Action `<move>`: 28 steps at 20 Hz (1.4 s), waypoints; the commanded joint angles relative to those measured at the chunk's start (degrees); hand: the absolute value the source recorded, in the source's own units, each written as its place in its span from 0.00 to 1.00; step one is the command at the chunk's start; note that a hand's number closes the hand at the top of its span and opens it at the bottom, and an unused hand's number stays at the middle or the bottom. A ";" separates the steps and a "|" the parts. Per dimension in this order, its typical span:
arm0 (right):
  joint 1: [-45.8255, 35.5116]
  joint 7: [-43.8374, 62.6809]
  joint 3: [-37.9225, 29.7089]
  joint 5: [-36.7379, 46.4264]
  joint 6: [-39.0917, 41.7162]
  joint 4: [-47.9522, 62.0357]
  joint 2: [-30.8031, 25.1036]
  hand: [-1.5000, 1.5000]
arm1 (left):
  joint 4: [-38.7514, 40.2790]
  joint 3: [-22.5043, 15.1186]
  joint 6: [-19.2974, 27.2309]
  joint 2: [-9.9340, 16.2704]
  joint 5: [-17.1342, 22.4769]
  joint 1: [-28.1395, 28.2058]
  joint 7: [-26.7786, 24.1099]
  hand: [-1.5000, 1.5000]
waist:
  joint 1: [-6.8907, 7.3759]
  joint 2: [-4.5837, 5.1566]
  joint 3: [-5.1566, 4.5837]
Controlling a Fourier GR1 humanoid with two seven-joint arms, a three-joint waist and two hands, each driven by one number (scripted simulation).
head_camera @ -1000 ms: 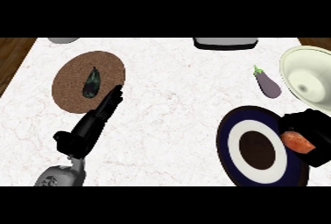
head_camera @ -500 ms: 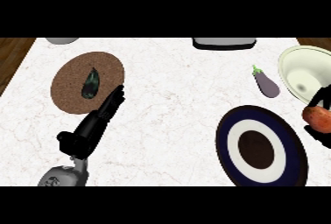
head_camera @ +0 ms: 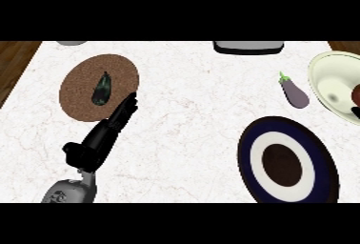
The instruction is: Pick the sweet potato from the plate and place it in the bowl
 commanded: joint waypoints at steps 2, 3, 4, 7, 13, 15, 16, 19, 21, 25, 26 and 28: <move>-7.50 -5.31 -0.37 6.88 -13.72 15.76 -1.49 1.00 | -2.25 0.42 -1.39 0.80 0.75 -0.51 1.09 0.50 | 1.47 0.41 0.09; -7.72 -6.86 -1.69 6.22 -15.19 17.79 -2.12 1.00 | -2.42 -0.51 -0.01 -0.73 -0.09 -1.03 2.42 0.50 | 0.88 0.27 0.08; -9.97 -9.12 -2.66 5.67 -15.43 22.48 -4.08 1.00 | -1.52 -1.54 0.09 -1.10 -1.26 -1.33 2.42 0.50 | 0.88 0.31 0.08; -16.30 -11.10 -1.98 9.14 -21.35 33.95 -5.51 1.00 | 0.27 -0.37 -1.28 -0.57 -0.07 -1.65 1.14 0.50 | 1.90 0.65 0.11; -18.33 -8.19 3.02 13.48 -7.77 45.49 -10.30 1.00 | 1.30 0.14 -1.28 -0.43 -0.57 -2.48 -0.40 0.50 | 2.21 0.86 0.08; -21.32 -5.97 2.71 12.52 -5.26 50.14 -7.15 0.00 | 1.33 -1.86 -0.80 -2.31 -1.15 -2.42 -0.30 0.50 | 3.49 1.31 0.16; -21.08 -9.22 3.19 13.24 -5.22 52.47 -8.49 0.00 | 0.04 -2.57 0.29 -3.07 -1.84 -1.78 0.41 0.50 | 3.37 1.21 0.22; -23.37 -17.57 2.18 12.15 -5.56 56.80 -9.71 0.00 | 0.04 -0.49 -1.40 -0.85 -0.56 -2.10 1.36 0.50 | 2.88 1.13 0.25; -27.37 -17.03 1.53 11.52 -5.40 58.25 -8.60 0.00 | -0.26 0.23 -1.30 -0.74 -0.31 -2.48 1.66 0.50 | 2.67 0.92 0.20; -27.25 -20.01 -3.17 8.20 -7.52 61.89 -11.58 0.00 | -2.74 -3.52 -0.12 -2.91 -2.20 1.38 1.09 0.50 | 2.95 1.01 0.28; -28.51 -18.63 -5.38 5.89 -7.24 62.41 -10.33 0.00 | -0.50 -1.46 -0.65 -1.99 -1.65 -2.60 1.40 0.50 | 2.51 1.12 0.27; -29.42 -16.91 -9.02 2.76 -8.21 63.55 -10.88 0.00 | 0.55 -0.59 -1.04 -1.27 -1.46 -2.39 0.53 0.50 | 2.63 1.30 0.29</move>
